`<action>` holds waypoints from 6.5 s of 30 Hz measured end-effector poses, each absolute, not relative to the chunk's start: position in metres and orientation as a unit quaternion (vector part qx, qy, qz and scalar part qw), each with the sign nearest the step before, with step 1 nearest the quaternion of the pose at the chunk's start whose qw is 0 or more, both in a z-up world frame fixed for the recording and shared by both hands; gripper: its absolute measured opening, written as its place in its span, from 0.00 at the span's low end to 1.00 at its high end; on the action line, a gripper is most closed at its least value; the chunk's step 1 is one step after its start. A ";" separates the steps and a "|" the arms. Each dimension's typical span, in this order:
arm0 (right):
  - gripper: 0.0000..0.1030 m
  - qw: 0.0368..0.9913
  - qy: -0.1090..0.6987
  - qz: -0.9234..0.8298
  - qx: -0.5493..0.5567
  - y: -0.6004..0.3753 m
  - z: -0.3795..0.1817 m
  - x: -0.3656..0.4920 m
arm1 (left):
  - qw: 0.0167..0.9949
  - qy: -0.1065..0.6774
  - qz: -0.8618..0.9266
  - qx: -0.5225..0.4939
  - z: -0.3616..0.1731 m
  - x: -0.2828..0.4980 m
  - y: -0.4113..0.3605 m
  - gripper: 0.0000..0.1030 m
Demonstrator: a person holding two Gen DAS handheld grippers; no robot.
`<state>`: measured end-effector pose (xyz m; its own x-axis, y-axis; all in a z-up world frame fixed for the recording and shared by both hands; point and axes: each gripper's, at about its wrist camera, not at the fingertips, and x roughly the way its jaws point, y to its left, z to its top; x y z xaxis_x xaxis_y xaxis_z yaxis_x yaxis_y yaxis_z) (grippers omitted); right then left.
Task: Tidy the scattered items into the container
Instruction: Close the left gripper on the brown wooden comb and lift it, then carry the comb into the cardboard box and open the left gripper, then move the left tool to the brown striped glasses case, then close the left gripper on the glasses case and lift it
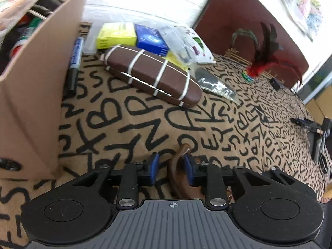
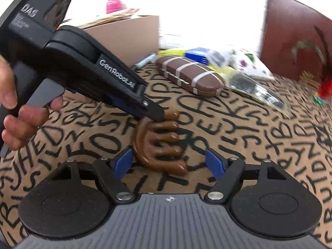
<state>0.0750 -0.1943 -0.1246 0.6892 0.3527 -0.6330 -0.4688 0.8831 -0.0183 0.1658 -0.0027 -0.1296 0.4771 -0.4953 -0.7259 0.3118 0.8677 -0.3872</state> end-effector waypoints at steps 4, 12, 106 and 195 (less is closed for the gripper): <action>0.71 0.911 0.327 0.232 -0.094 -0.188 -0.123 0.078 | 0.842 0.458 -0.276 -0.070 -0.124 0.168 -0.024 0.73; 0.65 0.912 0.325 0.237 -0.081 -0.191 -0.126 0.077 | 0.835 0.454 -0.309 -0.040 -0.132 0.154 -0.029 0.34; 0.82 0.895 0.111 0.352 -0.250 0.041 0.002 0.151 | 0.966 0.226 -0.072 -0.105 0.012 0.181 0.225 0.97; 0.63 0.927 0.270 0.233 -0.116 -0.197 -0.121 0.087 | 0.882 0.421 -0.161 -0.137 -0.117 0.160 -0.027 0.52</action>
